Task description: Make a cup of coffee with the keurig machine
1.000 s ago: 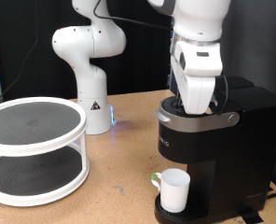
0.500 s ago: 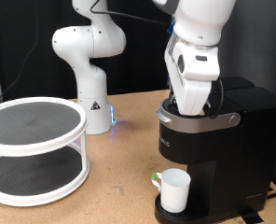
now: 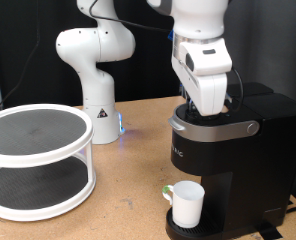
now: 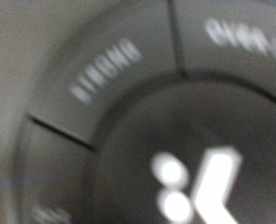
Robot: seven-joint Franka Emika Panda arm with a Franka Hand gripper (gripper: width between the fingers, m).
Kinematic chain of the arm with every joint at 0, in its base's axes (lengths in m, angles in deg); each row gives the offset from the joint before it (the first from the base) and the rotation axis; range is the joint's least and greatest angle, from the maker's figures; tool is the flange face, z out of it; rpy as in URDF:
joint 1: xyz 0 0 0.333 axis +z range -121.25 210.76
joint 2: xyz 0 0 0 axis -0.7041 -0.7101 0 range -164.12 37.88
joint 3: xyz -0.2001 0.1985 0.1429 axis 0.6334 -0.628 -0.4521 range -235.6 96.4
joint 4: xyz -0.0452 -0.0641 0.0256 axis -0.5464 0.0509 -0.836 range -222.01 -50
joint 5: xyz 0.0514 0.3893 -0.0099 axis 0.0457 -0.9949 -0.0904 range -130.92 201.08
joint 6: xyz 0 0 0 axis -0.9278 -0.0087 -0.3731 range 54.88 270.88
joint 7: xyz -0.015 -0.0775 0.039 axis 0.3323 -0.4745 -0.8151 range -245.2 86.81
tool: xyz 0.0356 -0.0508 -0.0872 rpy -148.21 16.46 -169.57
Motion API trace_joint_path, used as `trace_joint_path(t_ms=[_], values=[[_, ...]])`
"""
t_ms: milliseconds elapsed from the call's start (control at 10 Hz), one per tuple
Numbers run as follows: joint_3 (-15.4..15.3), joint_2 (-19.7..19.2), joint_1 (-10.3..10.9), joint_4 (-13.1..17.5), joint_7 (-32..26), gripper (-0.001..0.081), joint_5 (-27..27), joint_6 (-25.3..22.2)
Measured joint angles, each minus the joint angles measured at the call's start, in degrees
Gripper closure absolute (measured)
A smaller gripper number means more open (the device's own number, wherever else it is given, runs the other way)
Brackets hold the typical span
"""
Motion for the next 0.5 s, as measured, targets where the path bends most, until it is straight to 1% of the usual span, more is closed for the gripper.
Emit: trace_joint_path(t_ms=[200,300,400,500], values=[[0.7,2.9,0.0,-1.7,-4.4,0.0805,-4.4,1.0],[1.0,4.5,0.0,-1.9,-5.5,0.0805,-5.4,0.9],[1.3,6.1,0.0,-1.9,-6.1,0.0805,-5.6,0.7],[1.6,7.5,-0.1,-1.9,-6.2,0.0805,-4.4,0.3]])
